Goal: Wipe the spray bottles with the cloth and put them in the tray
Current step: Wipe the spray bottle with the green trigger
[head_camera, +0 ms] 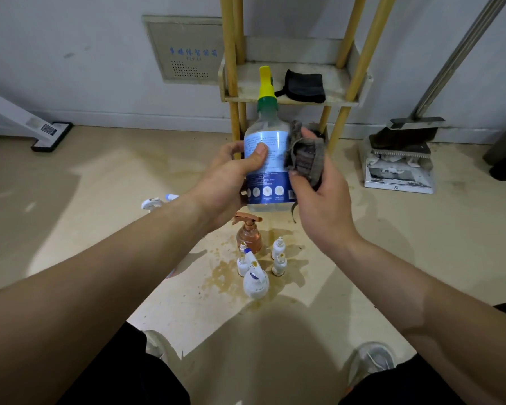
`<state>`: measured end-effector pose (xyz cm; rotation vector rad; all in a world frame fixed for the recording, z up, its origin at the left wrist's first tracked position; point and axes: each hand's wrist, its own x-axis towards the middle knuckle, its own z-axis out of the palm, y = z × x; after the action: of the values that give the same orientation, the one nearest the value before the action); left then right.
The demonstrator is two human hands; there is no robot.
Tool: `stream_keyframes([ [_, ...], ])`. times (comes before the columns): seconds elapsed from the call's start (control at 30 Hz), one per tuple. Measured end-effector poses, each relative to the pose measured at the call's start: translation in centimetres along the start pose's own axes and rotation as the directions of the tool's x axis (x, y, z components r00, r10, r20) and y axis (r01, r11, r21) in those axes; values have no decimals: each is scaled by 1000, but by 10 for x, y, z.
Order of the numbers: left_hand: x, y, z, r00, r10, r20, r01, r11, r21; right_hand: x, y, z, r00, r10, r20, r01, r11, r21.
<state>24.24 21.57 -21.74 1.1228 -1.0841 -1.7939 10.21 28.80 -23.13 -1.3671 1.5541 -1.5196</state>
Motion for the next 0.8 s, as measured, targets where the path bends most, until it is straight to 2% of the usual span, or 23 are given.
stream_keyframes([
  [0.1,3,4,-3,999,13,-45,-13,1000,-1,-14,4,4,974,-189,128,210,961,-180],
  [0.17,3,6,-4,998,14,-69,-13,1000,18,-18,8,8,954,-232,189,270,940,-209],
  [0.3,1,6,-2,999,-19,-31,21,998,54,-13,3,9,992,-69,103,69,998,9],
  [0.37,0,6,-3,999,-33,0,33,999,31,-8,0,7,997,-17,69,14,999,47],
  [0.47,-1,4,-4,999,-32,9,32,999,-5,-2,0,2,998,2,61,-6,998,69],
  [0.6,1,1,-7,999,3,35,-4,999,37,1,0,1,998,39,43,-44,993,112],
  [0.7,-3,2,-9,997,-24,77,20,999,45,4,-2,1,996,86,21,-89,979,184],
  [0.8,-6,-2,-7,993,-40,108,38,999,20,8,-2,-2,994,93,60,-103,979,177],
])
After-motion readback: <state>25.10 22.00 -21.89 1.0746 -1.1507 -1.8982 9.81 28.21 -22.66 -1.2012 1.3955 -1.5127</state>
